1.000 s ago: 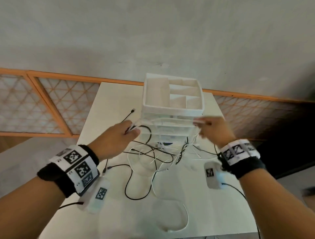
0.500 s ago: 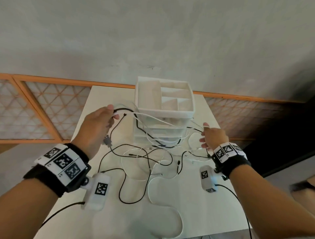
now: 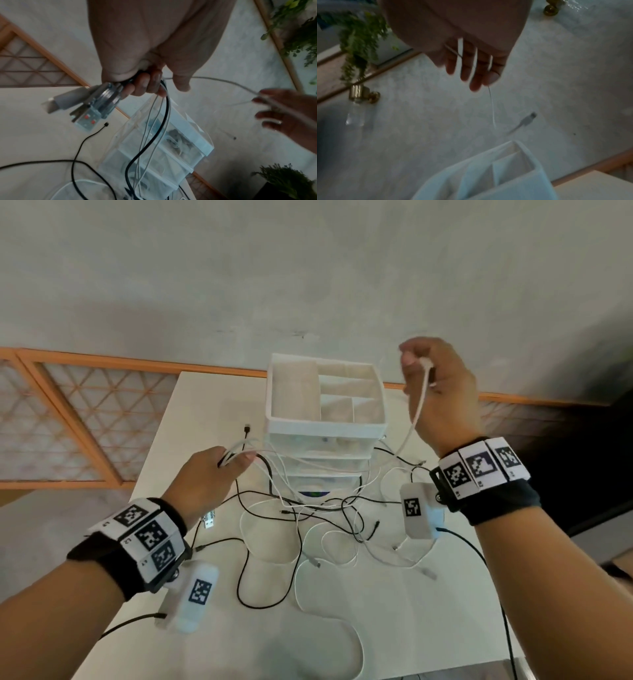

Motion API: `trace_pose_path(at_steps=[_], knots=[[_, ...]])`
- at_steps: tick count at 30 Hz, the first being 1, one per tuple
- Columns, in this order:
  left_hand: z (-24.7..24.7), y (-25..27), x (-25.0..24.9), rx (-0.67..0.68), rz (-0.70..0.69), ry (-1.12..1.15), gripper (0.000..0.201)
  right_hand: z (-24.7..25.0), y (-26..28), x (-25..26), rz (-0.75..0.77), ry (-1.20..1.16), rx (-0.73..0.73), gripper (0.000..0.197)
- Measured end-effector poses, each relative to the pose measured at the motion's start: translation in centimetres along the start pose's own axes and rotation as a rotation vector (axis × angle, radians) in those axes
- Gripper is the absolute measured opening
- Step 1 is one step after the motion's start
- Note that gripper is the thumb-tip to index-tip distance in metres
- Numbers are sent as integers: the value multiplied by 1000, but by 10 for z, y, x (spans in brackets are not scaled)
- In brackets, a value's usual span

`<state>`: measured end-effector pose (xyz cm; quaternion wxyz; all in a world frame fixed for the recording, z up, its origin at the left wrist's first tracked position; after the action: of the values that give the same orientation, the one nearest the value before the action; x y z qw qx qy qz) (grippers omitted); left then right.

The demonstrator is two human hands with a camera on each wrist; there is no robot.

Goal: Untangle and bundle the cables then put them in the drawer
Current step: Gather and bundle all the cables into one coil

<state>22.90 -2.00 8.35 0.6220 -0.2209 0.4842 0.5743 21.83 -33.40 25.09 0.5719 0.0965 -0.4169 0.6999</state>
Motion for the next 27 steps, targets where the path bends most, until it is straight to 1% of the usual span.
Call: trace_pose_path(at_steps=[2,4,6,9,11,12,13,14,16,17,19,22,23,26,27], knots=[[2,-4,8,44,14,127,54,-16,-4,-33,-179,72,156,11],[0,-5,11,99,12,254,49,-25,-1,-70,-366,86,219,5],[-6,-4,9,161,-11,321,45,-29,3,-105,-528,72,248,11],[-11,-2,5,219,-25,437,54,-29,3,-160,-660,24,260,21],[-12,0,4,224,-13,508,55,-20,4,-157,-741,-4,227,25],[-12,-1,4,218,-8,520,53,-14,3,-156,-766,8,196,21],[-12,-1,5,203,-5,517,50,-4,1,-152,-781,29,154,12],[-11,-1,7,182,-1,501,48,4,-1,-151,-790,36,104,11],[-11,-3,12,152,12,466,43,17,-1,-153,-804,52,16,30],[-11,-4,13,148,15,451,43,19,1,-154,-818,64,-2,34],[-12,-5,15,140,16,417,43,20,7,-159,-868,60,-34,32],[-11,-6,15,108,26,369,42,17,13,-171,-917,77,-40,18],[-11,-6,15,95,36,340,43,18,14,-170,-920,79,-56,16],[-9,-9,15,44,71,214,45,23,13,-173,-914,55,-135,31],[-10,-9,13,35,73,182,45,20,11,-175,-896,41,-123,32]])
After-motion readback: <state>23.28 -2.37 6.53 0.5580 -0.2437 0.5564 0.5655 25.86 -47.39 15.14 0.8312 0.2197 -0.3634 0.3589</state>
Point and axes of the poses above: each hand's wrist, its own y-axis away from the middle knuckle, its own z-axis out of the back of the hand, x = y × z, the point moved 9 cm from there along -y, towards the middle knuckle, and after that the axes turned 15 degrees about x, right-handed, at the moved point
